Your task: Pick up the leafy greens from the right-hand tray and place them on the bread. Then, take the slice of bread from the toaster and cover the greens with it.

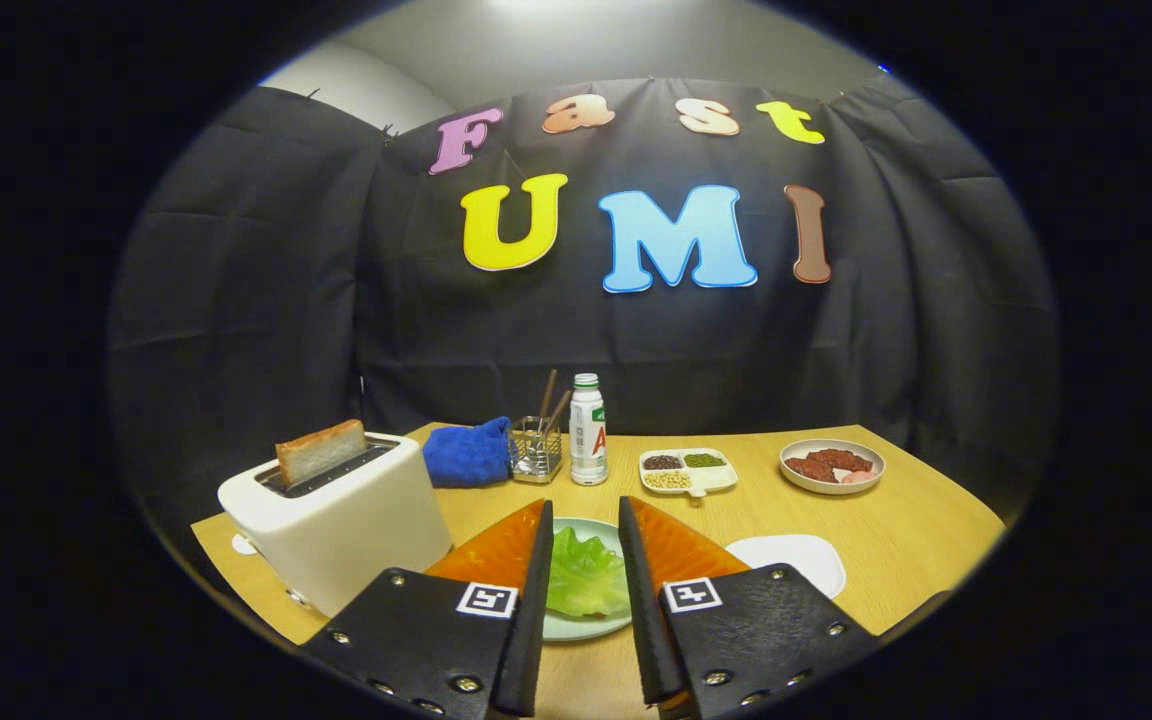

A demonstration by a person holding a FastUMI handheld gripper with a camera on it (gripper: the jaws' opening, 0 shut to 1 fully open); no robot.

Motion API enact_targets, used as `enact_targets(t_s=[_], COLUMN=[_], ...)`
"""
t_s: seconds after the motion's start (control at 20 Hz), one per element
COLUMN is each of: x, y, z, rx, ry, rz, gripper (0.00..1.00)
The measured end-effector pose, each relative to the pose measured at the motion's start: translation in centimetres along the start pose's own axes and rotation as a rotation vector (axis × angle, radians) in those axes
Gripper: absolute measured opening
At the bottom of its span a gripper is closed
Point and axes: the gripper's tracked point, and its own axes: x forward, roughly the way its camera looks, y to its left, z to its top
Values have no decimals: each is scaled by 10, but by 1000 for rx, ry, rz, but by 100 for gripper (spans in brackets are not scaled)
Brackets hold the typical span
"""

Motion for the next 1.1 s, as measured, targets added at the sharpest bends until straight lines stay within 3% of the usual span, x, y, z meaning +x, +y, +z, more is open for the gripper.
enact_targets(t_s=[0.55,1.1], x=[-6,-4], y=[82,166], z=[8,11], rx=[49,18], ry=[-6,6], rz=[48,155], gripper=[39,39])
